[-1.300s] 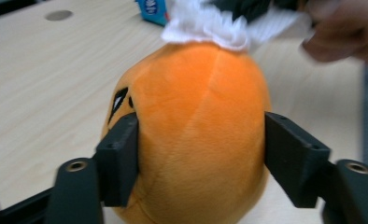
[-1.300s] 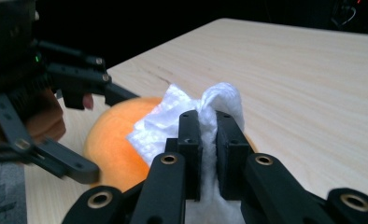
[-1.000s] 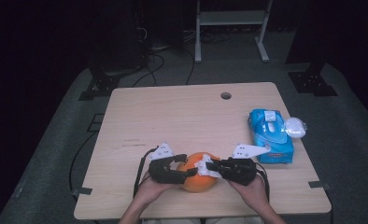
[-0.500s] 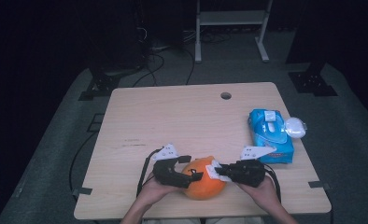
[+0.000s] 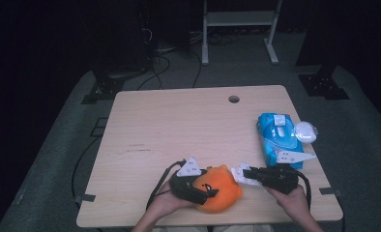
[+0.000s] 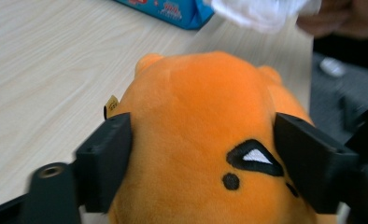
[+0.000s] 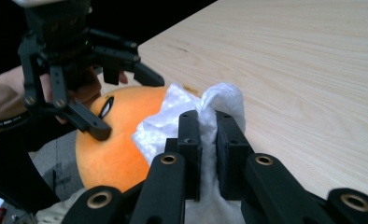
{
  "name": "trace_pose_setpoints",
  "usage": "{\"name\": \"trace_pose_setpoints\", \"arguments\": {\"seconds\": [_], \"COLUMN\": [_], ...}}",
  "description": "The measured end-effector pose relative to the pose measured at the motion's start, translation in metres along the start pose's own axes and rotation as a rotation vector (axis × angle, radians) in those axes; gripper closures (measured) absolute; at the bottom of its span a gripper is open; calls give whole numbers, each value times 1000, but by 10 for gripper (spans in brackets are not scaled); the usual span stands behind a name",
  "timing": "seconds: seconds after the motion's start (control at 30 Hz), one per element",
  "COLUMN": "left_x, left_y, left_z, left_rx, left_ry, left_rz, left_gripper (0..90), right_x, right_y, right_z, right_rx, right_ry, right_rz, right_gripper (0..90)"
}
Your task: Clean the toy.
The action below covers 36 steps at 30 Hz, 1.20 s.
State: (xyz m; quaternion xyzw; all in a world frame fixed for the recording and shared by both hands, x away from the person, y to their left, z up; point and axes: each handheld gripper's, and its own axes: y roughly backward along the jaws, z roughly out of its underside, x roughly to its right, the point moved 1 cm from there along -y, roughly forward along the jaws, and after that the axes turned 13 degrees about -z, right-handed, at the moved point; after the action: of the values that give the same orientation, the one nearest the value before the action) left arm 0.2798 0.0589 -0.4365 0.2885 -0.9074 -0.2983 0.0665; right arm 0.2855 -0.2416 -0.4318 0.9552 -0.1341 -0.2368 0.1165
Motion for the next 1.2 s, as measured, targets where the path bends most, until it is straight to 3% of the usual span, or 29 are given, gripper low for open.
{"name": "trace_pose_setpoints", "arguments": {"seconds": [0.03,0.13,0.3,0.5,0.63,0.77,0.97,1.2], "left_x": [1,4,1,-7,-17,-30,-49,-59], "left_y": [1,2,9,6,3,-1,-7,-15], "left_z": [0,-1,-5,-9,-13,-20,-25,-19], "left_rx": [-5,-8,62,105,113,130,144,147], "left_ry": [-20,-30,28,62,73,84,99,118], "left_rz": [-16,-40,-26,-72,-107,-154,-209,-261], "left_gripper": [327,460,567,573,571,569,563,550], "right_x": [0,0,2,15,24,32,39,38], "right_y": [1,0,2,11,11,10,13,16], "right_z": [0,-1,-2,1,5,11,12,11], "right_rx": [0,-6,-11,-34,-92,-138,-122,-102], "right_ry": [4,13,25,27,43,39,29,42], "right_rz": [2,3,21,93,139,179,189,206], "right_gripper": [811,810,809,807,801,738,667,637]}}
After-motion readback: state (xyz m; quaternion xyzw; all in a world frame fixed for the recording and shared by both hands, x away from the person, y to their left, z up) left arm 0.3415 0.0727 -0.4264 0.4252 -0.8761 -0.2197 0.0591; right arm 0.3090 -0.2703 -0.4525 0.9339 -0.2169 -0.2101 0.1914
